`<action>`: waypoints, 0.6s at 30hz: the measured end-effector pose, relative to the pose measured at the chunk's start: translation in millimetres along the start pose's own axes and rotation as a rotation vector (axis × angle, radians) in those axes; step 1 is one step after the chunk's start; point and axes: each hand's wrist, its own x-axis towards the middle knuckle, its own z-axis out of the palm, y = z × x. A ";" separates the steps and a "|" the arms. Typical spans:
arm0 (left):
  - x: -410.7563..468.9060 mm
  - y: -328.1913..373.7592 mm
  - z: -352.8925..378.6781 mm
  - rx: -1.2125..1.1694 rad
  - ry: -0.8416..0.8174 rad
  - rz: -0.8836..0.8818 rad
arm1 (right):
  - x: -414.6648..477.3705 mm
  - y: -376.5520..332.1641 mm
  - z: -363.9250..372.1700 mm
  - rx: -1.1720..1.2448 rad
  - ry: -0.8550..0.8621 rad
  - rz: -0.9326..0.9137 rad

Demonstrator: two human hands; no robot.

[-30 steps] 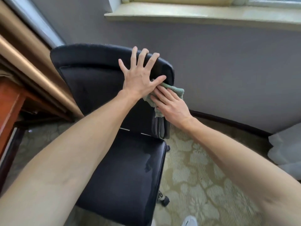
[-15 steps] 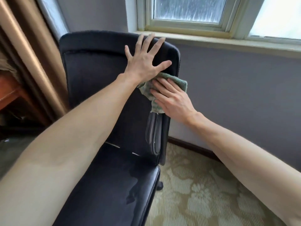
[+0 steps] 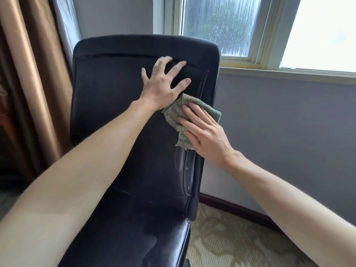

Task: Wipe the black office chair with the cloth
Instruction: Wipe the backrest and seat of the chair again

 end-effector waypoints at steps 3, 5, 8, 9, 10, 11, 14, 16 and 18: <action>0.8 -2.2 1.1 0.084 0.002 0.060 | -3.5 -4.7 -2.2 -0.040 -0.037 -0.036; 1.0 -2.8 2.9 0.090 0.019 0.071 | 1.7 0.0 -7.6 -0.079 -0.062 -0.064; 0.3 -3.4 3.6 0.087 0.033 0.078 | 14.4 7.3 -15.0 -0.096 -0.038 -0.028; 0.2 -3.5 3.5 0.085 0.033 0.084 | 15.5 6.0 -14.8 -0.096 -0.027 -0.002; 0.1 -4.5 3.5 0.080 0.031 0.093 | 13.3 2.4 -13.3 -0.091 -0.024 0.018; -0.1 -5.8 3.8 0.079 0.029 0.102 | 7.6 -3.1 -11.6 -0.076 -0.031 0.025; -0.3 -8.5 4.7 0.080 0.022 0.116 | -19.7 -22.7 -4.4 -0.053 -0.116 -0.077; 0.7 -9.1 4.1 0.083 0.021 0.116 | -30.6 -29.1 -3.8 -0.070 -0.175 -0.167; 0.8 -8.4 3.5 0.094 0.028 0.115 | -25.4 -22.8 -6.6 -0.085 -0.190 -0.204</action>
